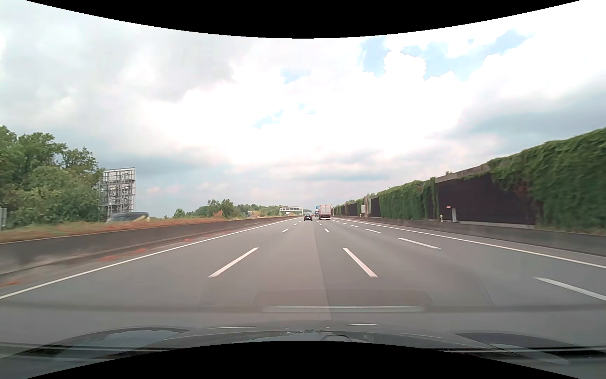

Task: Follow the waypoints while adhering to traffic rules and regulations

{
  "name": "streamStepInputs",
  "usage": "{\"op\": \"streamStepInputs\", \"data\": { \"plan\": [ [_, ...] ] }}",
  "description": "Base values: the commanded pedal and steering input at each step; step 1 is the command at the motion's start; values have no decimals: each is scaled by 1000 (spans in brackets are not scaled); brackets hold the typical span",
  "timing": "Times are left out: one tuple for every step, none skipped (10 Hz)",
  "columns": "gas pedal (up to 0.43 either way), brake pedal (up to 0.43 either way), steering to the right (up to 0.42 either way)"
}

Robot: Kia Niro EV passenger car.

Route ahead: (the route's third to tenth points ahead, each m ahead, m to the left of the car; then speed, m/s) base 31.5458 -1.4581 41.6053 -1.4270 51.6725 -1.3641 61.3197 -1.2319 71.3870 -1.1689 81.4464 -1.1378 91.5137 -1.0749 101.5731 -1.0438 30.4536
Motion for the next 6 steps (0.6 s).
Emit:
{"op": "streamStepInputs", "data": {
  "plan": [
    [268,0,-1],
    [268,0,-1],
    [268,0,-1],
    [268,0,-1],
    [268,0,-2],
    [268,0,-1]
  ]
}}
